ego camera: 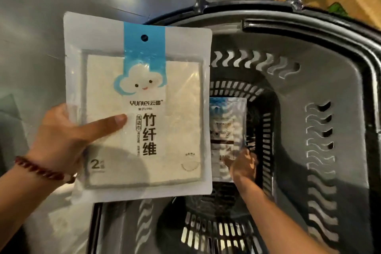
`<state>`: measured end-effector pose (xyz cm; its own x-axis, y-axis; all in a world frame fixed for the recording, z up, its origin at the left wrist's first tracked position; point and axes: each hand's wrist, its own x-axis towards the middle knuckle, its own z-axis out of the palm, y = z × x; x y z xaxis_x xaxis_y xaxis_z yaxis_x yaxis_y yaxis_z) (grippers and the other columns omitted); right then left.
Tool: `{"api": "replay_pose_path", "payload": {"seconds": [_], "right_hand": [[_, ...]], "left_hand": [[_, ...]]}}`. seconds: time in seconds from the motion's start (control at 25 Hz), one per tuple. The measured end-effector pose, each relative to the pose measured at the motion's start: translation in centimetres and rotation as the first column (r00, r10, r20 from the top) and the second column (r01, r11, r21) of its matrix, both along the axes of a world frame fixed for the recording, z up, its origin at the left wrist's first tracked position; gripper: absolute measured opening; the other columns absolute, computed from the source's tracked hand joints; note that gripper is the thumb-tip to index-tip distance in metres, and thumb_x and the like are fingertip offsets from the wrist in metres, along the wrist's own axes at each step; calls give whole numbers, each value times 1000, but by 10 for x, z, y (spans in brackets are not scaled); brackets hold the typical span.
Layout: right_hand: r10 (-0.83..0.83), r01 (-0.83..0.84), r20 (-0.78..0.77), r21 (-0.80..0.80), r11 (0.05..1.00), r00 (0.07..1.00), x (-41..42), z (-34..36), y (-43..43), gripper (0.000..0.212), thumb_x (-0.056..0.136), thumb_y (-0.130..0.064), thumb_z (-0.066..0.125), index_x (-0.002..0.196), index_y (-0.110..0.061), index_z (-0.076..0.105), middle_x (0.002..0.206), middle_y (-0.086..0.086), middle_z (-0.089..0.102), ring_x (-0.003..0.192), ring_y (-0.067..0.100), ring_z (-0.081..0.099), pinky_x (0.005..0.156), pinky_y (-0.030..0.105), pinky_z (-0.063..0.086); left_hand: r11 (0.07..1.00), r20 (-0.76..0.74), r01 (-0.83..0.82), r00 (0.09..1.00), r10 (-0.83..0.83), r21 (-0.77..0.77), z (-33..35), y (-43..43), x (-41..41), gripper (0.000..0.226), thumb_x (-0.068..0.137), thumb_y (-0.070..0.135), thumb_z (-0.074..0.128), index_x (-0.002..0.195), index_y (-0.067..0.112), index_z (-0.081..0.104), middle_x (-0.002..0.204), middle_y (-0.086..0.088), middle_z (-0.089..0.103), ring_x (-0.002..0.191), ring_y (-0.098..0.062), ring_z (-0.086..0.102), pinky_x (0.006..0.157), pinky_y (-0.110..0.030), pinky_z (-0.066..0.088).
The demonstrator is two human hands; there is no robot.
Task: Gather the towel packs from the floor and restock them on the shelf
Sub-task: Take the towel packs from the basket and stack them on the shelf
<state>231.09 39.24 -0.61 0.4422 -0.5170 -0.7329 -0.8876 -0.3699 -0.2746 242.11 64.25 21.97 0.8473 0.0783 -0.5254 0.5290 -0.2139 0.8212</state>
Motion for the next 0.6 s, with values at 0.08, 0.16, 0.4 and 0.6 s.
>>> {"api": "replay_pose_path", "payload": {"seconds": [0.08, 0.16, 0.4, 0.6], "right_hand": [[11, -13, -41, -35, 999, 999, -1, -5, 4, 40, 82, -19, 70, 118, -9, 58, 123, 17, 52, 116, 32, 47, 93, 38, 45], [-13, 12, -26, -66, 998, 1000, 0, -5, 3, 38, 82, -14, 69, 116, -6, 56, 121, 19, 56, 114, 35, 51, 92, 41, 45], [-56, 56, 305, 7, 998, 951, -4, 47, 5, 27, 74, -5, 62, 99, -15, 60, 97, 6, 65, 89, 27, 63, 73, 32, 52], [309, -148, 366, -406, 902, 878, -6, 117, 8, 24, 67, 1, 66, 84, -11, 54, 83, 3, 53, 61, 27, 56, 47, 26, 31]], "left_hand": [[1000, 18, 11, 1000, -10, -24, -3, 1, -1, 80, 19, 45, 91, 92, 18, 74, 94, -7, 74, 84, -27, 72, 63, -48, 57], [999, 33, 20, 999, -18, -32, -4, 0, -2, 64, 34, 33, 89, 93, 14, 73, 93, -6, 74, 83, -27, 72, 61, -42, 58], [998, 17, -32, 999, 33, -52, 6, -9, -4, 54, 51, 14, 74, 104, 8, 66, 94, -5, 74, 84, -25, 71, 60, -35, 59], [999, -57, -31, 998, 31, -5, 8, -9, -4, 102, 17, 39, 91, 111, 8, 65, 94, -7, 74, 75, -22, 72, 50, -31, 57]]}}
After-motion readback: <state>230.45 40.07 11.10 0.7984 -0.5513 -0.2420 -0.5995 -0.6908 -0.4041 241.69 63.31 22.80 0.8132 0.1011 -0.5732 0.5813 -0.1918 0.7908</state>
